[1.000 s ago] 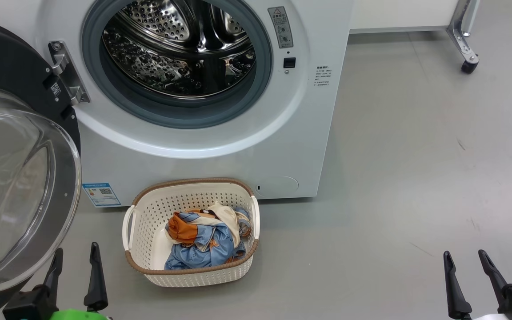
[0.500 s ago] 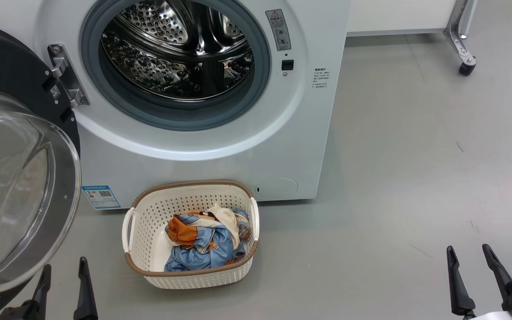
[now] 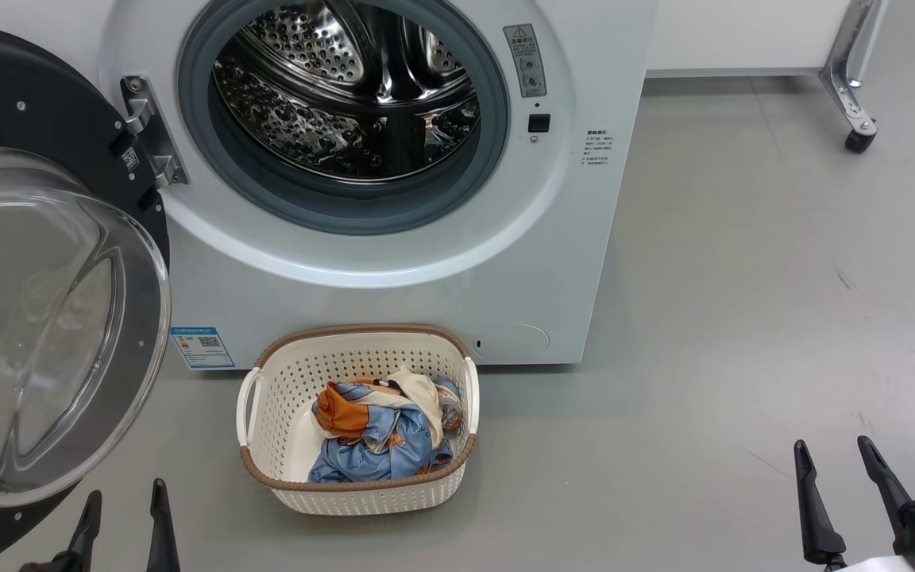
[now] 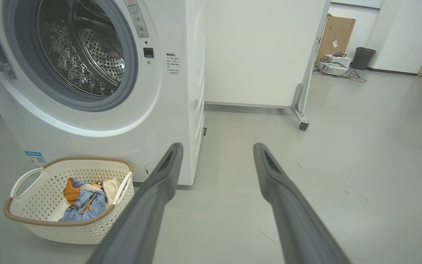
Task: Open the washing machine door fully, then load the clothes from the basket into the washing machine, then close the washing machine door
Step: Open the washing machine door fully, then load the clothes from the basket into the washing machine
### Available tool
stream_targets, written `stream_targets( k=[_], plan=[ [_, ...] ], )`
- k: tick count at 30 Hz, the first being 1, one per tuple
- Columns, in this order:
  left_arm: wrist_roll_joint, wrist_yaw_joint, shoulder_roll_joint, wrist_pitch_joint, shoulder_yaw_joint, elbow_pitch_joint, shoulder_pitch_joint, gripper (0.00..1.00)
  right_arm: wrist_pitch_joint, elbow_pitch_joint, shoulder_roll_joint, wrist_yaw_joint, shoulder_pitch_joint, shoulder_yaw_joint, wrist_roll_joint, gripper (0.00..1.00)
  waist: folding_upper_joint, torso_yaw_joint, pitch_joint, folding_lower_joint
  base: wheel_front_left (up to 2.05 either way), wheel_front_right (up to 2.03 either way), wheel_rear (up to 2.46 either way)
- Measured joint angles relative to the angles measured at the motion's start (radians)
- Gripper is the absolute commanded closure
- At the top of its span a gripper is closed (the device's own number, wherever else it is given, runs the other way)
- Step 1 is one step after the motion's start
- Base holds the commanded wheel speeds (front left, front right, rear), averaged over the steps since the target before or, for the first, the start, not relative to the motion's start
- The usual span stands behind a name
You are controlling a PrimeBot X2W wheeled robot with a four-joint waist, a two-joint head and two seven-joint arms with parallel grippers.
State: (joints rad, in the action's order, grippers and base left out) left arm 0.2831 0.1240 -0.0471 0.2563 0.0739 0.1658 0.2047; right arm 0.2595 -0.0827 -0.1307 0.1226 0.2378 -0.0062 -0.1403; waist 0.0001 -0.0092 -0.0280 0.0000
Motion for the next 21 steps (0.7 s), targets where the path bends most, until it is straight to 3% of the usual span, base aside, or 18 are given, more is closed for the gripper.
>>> stream_targets(
  k=[21],
  plan=[
    [-0.009, 0.0, 0.0, 0.0, 0.022, -0.008, 0.003, 0.0, 0.0, -0.01, 0.003, 0.0, -0.003, 0.007, -0.008, 0.0, 0.0, 0.007, 0.016, 0.0, 0.01, -0.01, 0.0]
  ],
)
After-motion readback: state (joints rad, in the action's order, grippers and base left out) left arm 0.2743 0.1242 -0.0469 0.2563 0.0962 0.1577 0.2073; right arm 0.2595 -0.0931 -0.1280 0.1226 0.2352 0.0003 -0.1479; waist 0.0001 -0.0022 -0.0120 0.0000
